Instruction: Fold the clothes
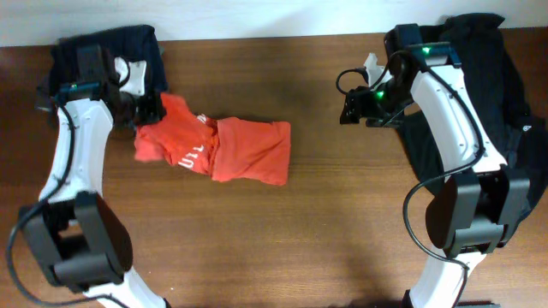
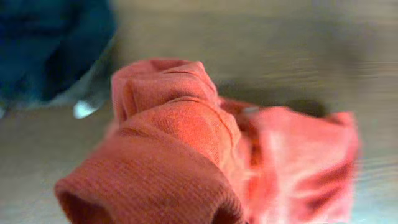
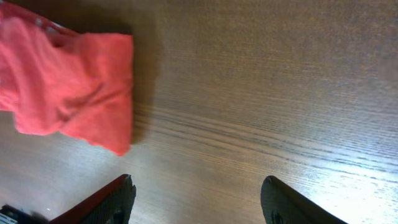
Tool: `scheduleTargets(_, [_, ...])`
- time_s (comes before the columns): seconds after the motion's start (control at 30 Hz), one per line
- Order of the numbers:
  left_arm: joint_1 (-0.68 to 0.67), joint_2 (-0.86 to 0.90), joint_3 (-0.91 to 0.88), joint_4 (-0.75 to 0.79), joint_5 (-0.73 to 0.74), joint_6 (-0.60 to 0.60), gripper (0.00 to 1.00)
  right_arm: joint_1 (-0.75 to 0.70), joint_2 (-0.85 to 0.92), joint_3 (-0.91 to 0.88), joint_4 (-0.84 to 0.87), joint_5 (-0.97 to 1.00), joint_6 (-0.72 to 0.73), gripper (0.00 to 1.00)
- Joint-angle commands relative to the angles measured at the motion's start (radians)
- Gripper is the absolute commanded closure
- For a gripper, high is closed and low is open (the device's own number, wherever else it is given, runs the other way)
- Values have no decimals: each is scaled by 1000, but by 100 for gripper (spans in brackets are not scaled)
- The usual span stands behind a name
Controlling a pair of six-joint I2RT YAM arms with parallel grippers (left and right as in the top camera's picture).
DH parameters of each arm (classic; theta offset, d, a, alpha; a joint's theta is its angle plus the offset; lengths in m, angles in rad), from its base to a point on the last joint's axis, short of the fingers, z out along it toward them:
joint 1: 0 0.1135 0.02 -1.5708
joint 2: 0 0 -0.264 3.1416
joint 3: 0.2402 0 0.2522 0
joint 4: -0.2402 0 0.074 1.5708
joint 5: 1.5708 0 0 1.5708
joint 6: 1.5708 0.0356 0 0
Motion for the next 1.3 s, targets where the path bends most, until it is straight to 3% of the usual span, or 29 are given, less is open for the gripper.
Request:
scheduleTargets(0.0, [-72,-29,17,-10,56,0,100,6,-8,-17,6,-6,-8,30])
scheduleTargets(0.4, [-338,-25,17,23,46,-28,100,4,-8,-17,22,-6,-8,30])
scheduleTargets(0.53, [-412,-11,17,45,-29,-62,100,4,-8,-17,23,-6,-8,30])
scheduleTargets(0.87, [-504,66,17,79,-38,-68,100,3,-8,-17,23,-6,-8,30])
scheduleTargets(0.9, [-508,76,17,79,-36,-68,97,3,-8,-17,23,-6,-8,30])
scheduleTargets(0.93, [-512,84,17,79,-34,-69,85,3,-8,-17,23,-6,-8,30])
scheduleTargets(1.0, [-523,98,17,82,-15,-68,49,3,-8,-17,24,-5,-8,30])
scheduleTargets(1.1, [-539,109,17,93,-9,-68,21,-3,-8,-17,32,-6,-8,31])
scheduleTargets(1.27, [-547,109,17,135,-9,-68,3,-51,-8,-13,45,-102,-8,31])
